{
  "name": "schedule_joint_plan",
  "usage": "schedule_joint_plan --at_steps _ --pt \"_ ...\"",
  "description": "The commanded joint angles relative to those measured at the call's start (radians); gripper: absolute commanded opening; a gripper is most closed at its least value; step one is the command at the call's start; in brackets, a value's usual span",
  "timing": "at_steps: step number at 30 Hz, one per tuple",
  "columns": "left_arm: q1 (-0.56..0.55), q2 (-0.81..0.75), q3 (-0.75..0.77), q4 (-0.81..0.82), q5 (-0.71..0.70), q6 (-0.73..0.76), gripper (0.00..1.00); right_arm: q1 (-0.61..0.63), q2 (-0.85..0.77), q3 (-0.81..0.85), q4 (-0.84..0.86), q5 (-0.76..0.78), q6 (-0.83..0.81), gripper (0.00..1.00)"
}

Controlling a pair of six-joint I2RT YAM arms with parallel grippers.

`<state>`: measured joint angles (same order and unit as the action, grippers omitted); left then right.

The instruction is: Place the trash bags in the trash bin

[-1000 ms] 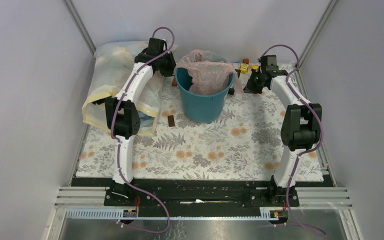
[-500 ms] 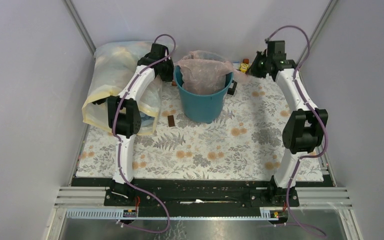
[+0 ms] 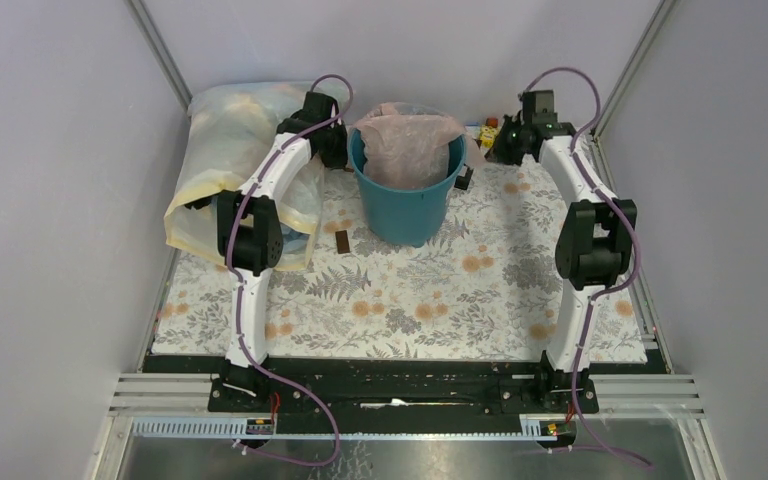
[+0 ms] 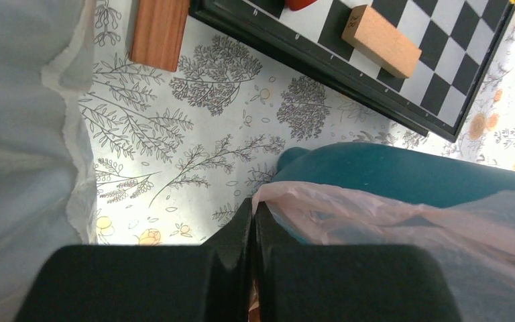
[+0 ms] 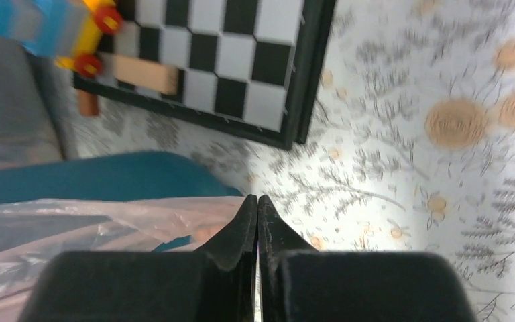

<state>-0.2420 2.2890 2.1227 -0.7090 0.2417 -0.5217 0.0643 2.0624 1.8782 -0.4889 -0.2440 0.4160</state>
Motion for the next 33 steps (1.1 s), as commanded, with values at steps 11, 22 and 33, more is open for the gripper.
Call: schedule_joint_plan --at_steps 11,22,33 --pt "0.011 -0.112 -0.041 0.082 0.033 0.001 0.0 -0.003 -0.151 -0.181 0.046 0.024 -0.035 0.0" --pt "0.018 -0.26 -0.316 0.16 0.065 0.001 0.0 -0.004 -0.39 -0.206 0.044 0.058 -0.067 0.0" --pt "0.017 -0.48 -0.437 0.209 0.043 -0.006 0.0 -0.003 -0.585 -0.5 0.122 0.165 -0.029 0.0"
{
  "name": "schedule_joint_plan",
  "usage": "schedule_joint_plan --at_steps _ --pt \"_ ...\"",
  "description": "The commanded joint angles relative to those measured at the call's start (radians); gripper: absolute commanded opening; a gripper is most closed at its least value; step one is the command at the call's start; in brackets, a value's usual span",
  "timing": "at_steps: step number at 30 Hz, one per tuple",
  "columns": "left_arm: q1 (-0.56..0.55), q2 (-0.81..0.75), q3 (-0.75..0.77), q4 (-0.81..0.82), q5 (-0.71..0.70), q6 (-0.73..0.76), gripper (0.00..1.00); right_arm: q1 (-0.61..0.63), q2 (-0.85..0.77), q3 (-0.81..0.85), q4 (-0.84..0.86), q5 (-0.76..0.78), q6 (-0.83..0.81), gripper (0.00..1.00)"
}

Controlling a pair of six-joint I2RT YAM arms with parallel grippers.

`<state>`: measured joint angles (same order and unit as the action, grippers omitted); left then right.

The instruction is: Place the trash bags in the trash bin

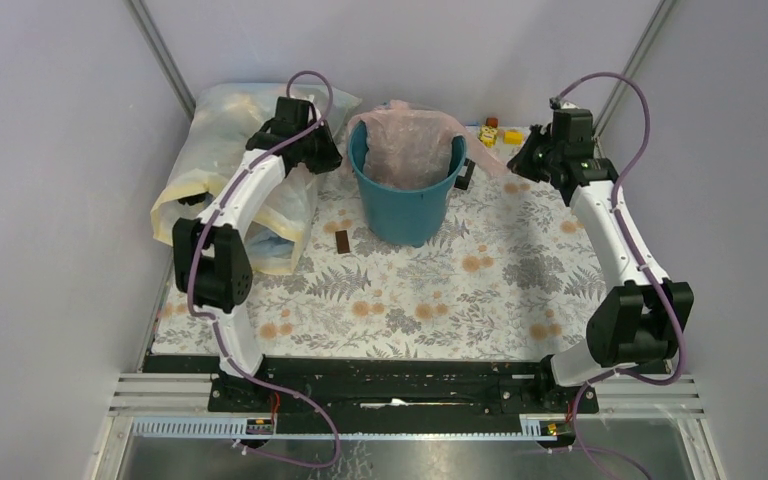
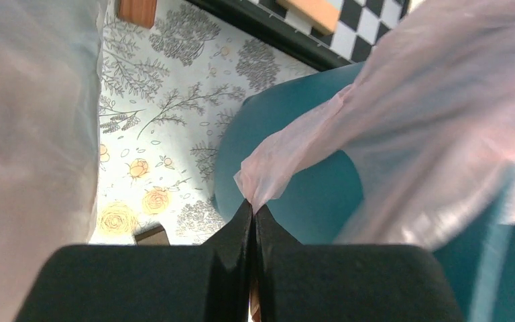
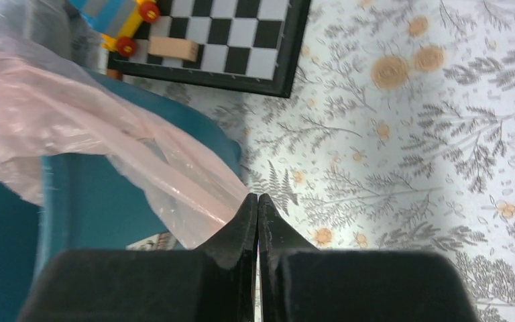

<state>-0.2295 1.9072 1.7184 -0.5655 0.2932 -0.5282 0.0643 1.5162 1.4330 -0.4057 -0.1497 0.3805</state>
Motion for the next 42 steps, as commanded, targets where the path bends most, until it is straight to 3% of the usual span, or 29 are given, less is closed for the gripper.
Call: schedule_joint_plan --at_steps 1,11,17,22,24,27,32,36,39,42 --pt "0.004 -0.112 -0.048 0.067 -0.022 -0.002 0.0 -0.004 -0.037 -0.069 0.04 0.08 0.005 0.0" --pt "0.018 -0.274 -0.26 0.215 -0.109 -0.06 0.0 -0.004 -0.04 -0.281 0.164 0.03 0.05 0.0" --pt "0.024 -0.27 -0.34 0.287 -0.036 -0.084 0.0 -0.003 -0.037 -0.282 0.173 -0.049 0.024 0.14" --pt "0.024 -0.188 -0.321 0.308 0.099 -0.101 0.0 -0.001 -0.057 -0.269 0.186 -0.144 0.021 0.15" --pt "0.022 -0.165 -0.326 0.325 0.135 -0.111 0.01 -0.001 -0.07 -0.272 0.181 -0.158 0.021 0.22" --pt "0.021 -0.17 -0.347 0.35 0.151 -0.112 0.07 -0.001 -0.095 -0.261 0.139 -0.075 -0.006 0.43" --pt "0.024 -0.209 -0.311 0.303 0.071 -0.084 0.21 -0.001 -0.119 -0.14 0.079 0.006 -0.068 0.55" --pt "0.024 -0.243 -0.289 0.274 0.02 -0.076 0.23 -0.001 -0.114 -0.042 0.151 -0.231 -0.149 0.71" --pt "0.024 -0.267 -0.298 0.268 0.003 -0.072 0.22 0.006 -0.063 0.046 0.181 -0.447 -0.187 0.74" --pt "0.024 -0.283 -0.324 0.287 0.006 -0.079 0.21 0.071 -0.025 0.126 0.167 -0.464 -0.271 0.75"
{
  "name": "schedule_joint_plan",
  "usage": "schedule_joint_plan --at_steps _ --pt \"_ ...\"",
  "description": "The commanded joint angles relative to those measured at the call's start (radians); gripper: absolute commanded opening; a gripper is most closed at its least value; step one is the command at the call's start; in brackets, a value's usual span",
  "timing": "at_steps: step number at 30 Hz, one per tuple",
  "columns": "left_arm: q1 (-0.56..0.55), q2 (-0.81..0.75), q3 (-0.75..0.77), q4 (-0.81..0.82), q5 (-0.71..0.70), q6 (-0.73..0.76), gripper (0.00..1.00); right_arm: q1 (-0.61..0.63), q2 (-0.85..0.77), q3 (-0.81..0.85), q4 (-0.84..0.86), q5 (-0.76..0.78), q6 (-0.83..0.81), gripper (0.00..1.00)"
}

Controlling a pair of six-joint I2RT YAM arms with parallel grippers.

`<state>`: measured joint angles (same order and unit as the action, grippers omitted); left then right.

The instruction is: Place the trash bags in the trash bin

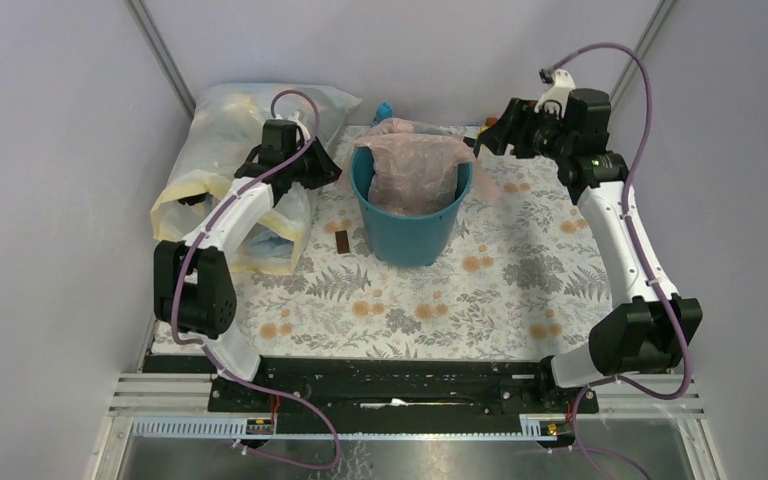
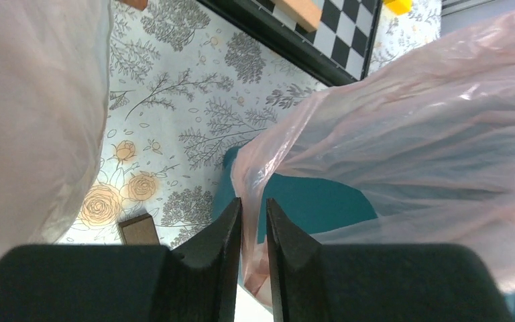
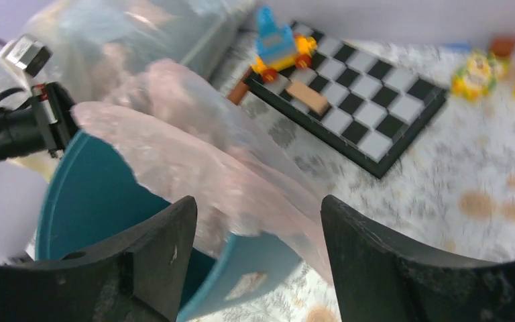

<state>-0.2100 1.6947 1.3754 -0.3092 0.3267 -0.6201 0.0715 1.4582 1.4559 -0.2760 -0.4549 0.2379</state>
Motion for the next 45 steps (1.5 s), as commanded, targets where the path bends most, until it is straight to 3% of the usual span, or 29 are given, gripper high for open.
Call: schedule_joint_plan --at_steps 1,5,11,18,23,30,33,39,40,45 --pt "0.004 -0.073 0.01 0.042 -0.022 0.008 0.21 0.101 0.034 0.114 0.037 -0.116 -0.184 0.77" --pt "0.003 -0.085 -0.026 0.076 -0.013 -0.009 0.2 0.24 0.06 0.157 0.042 -0.075 -0.393 0.84" --pt "0.004 -0.116 -0.064 0.102 -0.039 -0.013 0.17 0.282 0.164 0.262 0.036 -0.166 -0.502 0.87" --pt "0.004 -0.151 -0.104 0.12 -0.083 -0.01 0.16 0.321 0.361 0.539 -0.147 -0.203 -0.606 0.69" --pt "0.004 -0.151 -0.11 0.119 -0.079 -0.003 0.15 0.386 0.404 0.563 -0.215 -0.074 -0.746 0.7" --pt "0.003 -0.156 -0.108 0.122 -0.078 -0.004 0.13 0.415 0.463 0.612 -0.274 -0.004 -0.797 0.65" --pt "0.003 -0.156 -0.108 0.122 -0.08 -0.004 0.11 0.428 0.48 0.645 -0.301 0.027 -0.799 0.54" --pt "0.003 -0.161 -0.103 0.106 -0.104 0.005 0.01 0.447 0.421 0.633 -0.315 0.01 -0.786 0.04" --pt "0.003 -0.164 -0.102 0.103 -0.111 0.009 0.0 0.451 0.401 0.623 -0.315 0.01 -0.782 0.0" --pt "0.003 -0.195 -0.112 0.082 -0.156 0.02 0.0 0.47 0.268 0.489 -0.276 -0.013 -0.741 0.0"
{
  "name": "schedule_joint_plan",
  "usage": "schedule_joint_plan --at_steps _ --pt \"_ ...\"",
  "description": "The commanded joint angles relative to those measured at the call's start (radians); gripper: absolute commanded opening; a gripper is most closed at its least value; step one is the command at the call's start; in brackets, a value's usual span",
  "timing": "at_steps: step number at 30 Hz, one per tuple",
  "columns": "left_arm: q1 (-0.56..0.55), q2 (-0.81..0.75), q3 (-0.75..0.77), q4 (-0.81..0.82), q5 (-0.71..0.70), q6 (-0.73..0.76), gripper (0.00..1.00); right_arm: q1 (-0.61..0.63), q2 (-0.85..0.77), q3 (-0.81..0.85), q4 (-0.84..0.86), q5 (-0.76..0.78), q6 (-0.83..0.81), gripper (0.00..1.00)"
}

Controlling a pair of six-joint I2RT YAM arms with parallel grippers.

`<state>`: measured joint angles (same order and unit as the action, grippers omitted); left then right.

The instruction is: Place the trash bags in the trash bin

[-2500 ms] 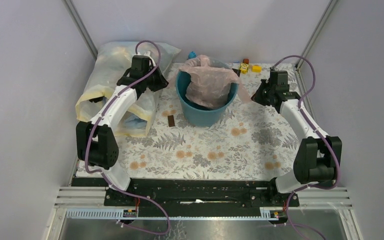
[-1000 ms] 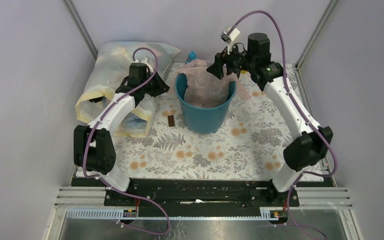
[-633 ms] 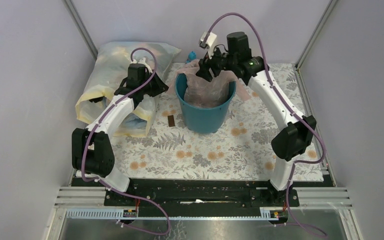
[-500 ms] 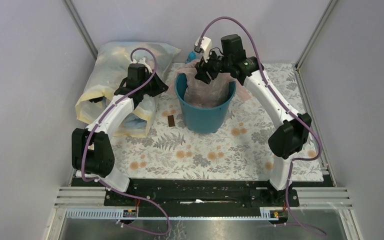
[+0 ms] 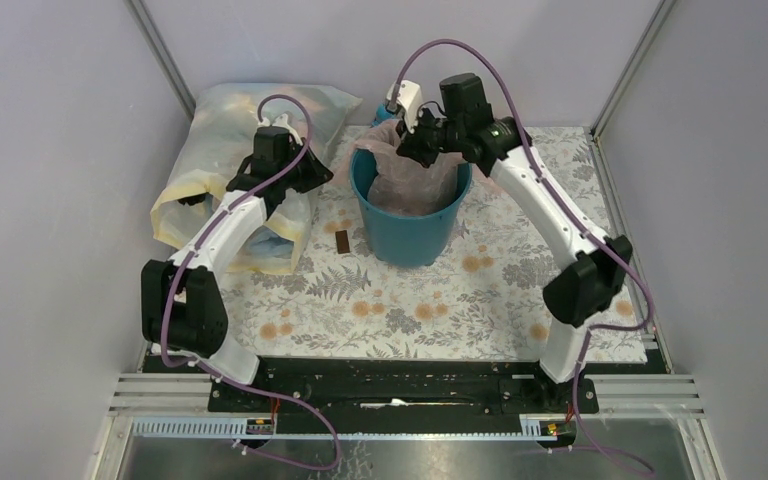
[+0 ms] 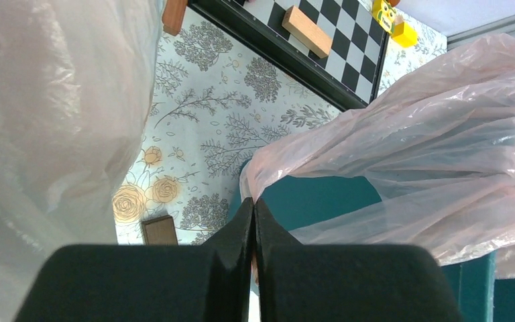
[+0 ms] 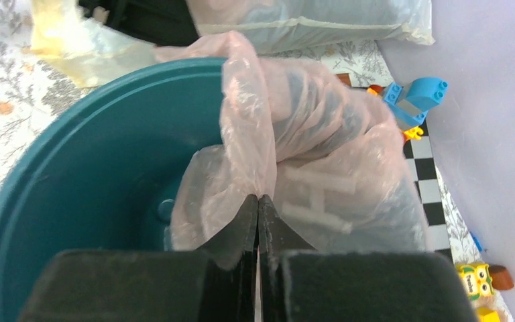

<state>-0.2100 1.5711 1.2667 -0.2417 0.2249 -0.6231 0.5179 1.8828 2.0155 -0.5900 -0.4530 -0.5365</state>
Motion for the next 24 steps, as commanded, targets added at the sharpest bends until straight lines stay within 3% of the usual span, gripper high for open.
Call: schedule_joint_plan --at_steps 1,13,18,21,24 --pt "0.003 -0.079 -0.009 0.014 -0.064 0.026 0.0 0.027 -0.19 -0.109 0.055 -0.024 0.046 0.0" --pt "0.003 -0.151 -0.112 0.029 -0.041 0.008 0.0 0.067 -0.442 -0.457 0.156 -0.125 0.209 0.03" --pt "0.003 -0.174 -0.159 0.041 -0.013 0.003 0.0 0.078 -0.495 -0.549 0.158 -0.106 0.244 0.21" --pt "-0.001 -0.191 -0.197 0.061 0.006 -0.008 0.0 0.08 -0.528 -0.588 0.168 -0.083 0.271 0.5" --pt "-0.004 -0.203 -0.214 0.065 0.014 -0.01 0.0 0.079 -0.561 -0.6 0.208 -0.027 0.312 0.59"
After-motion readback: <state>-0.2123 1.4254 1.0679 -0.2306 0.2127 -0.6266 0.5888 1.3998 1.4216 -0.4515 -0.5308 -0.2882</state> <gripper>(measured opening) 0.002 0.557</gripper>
